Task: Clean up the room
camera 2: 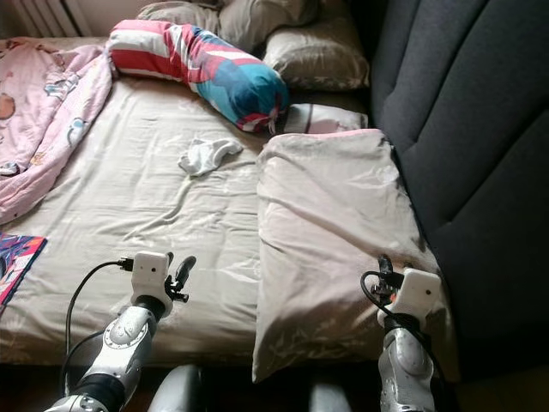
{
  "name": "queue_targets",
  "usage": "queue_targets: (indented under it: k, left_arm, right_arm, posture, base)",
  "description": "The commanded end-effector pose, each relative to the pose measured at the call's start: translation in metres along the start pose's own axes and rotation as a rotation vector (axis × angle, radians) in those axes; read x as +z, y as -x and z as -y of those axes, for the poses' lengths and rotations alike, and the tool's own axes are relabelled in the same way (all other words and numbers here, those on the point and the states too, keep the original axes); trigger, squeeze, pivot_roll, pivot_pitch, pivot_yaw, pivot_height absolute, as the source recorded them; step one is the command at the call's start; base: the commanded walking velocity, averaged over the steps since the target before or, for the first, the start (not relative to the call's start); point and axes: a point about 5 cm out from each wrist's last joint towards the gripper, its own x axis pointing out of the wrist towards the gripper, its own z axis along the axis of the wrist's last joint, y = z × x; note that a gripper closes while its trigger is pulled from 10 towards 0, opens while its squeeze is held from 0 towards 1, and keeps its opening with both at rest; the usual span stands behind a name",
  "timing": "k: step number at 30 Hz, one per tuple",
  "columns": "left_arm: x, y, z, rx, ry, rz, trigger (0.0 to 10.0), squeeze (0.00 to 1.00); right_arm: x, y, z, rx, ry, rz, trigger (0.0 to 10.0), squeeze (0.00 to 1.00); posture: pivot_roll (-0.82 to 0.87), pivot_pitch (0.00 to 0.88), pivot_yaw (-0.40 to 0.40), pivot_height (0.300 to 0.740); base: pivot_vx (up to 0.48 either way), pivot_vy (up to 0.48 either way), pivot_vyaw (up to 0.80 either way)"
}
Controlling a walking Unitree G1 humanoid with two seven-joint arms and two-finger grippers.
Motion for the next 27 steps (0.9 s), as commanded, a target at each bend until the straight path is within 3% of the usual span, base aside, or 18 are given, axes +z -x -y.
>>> queue_targets:
  k: [1,14,19,27]
  left_arm:
    - [-0.004,0.005,-0.004,0.016,-0.004,-0.009,10.0,0.00]
    - [-0.013,0.009,-0.007,0.039,0.010,-0.050,10.0,0.00]
    - [-0.034,0.022,-0.016,0.087,0.032,-0.157,10.0,0.00]
    - [-0.073,0.054,-0.028,0.162,0.042,-0.381,10.0,0.00]
  right_arm:
    - [-0.001,0.002,0.000,0.001,-0.010,-0.010,10.0,0.00]
    - [-0.012,-0.003,-0.020,0.131,-0.028,-0.094,10.0,0.00]
    - [-0.032,0.007,-0.017,0.122,-0.021,-0.189,10.0,0.00]
    - [-0.069,0.029,-0.007,0.126,0.042,-0.416,10.0,0.00]
  posture:
    - [-0.10,0.146,-0.001,0.663]
    - [-0.09,0.107,-0.006,0.738]
    - [-0.09,0.087,-0.007,0.740]
    - [-0.09,0.046,-0.007,0.740]
  base:
    - [0.000,0.000,0.00]
    - [0.000,0.000,0.00]
    - [0.000,0.000,0.00]
    - [0.000,0.000,0.00]
